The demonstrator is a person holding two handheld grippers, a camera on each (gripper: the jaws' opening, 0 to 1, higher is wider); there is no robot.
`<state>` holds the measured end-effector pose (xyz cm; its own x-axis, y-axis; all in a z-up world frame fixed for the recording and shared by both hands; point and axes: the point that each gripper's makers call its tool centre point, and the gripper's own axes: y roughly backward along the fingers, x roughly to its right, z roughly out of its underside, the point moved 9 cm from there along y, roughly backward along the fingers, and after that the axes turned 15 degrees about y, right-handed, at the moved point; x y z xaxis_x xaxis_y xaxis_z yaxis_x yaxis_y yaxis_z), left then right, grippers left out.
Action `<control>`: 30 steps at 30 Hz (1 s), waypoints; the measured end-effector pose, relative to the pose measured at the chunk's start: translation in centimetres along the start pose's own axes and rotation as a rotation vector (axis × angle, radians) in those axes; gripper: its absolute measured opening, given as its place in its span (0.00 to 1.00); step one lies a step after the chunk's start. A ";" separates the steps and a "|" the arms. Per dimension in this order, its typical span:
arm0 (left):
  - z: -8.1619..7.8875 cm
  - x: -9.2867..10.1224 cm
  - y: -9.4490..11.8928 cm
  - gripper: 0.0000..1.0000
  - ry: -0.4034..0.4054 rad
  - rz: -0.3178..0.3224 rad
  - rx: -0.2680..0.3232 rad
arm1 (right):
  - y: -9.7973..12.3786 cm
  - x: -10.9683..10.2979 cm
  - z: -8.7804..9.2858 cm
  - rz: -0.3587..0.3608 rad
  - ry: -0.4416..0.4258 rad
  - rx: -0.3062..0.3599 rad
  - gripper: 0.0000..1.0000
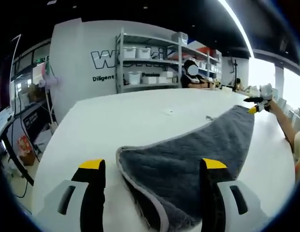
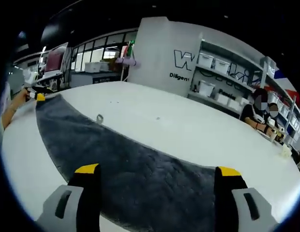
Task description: Fold the towel on the table until its edges align and the towel forms a compact rectangular stack.
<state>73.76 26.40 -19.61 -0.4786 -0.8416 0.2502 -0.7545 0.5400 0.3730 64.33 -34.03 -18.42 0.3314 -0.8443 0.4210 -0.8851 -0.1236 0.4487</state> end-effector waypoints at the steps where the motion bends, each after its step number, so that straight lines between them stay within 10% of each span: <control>1: 0.1 -0.2 0.0 0.75 0.009 -0.004 0.009 | 0.0 0.0 0.0 -0.003 0.002 -0.001 0.99; 14: 0.3 -2.5 0.2 0.38 0.072 -0.040 0.077 | -0.3 -0.3 0.4 -0.025 0.006 -0.024 0.98; 30: 1.7 -3.7 -0.3 0.25 0.155 -0.061 0.015 | -0.9 -0.8 0.8 -0.041 0.046 -0.071 0.96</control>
<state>75.02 29.28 -22.12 -0.3573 -0.8608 0.3624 -0.7873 0.4863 0.3789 64.62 -33.69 -19.77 0.3829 -0.8143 0.4362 -0.8455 -0.1188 0.5205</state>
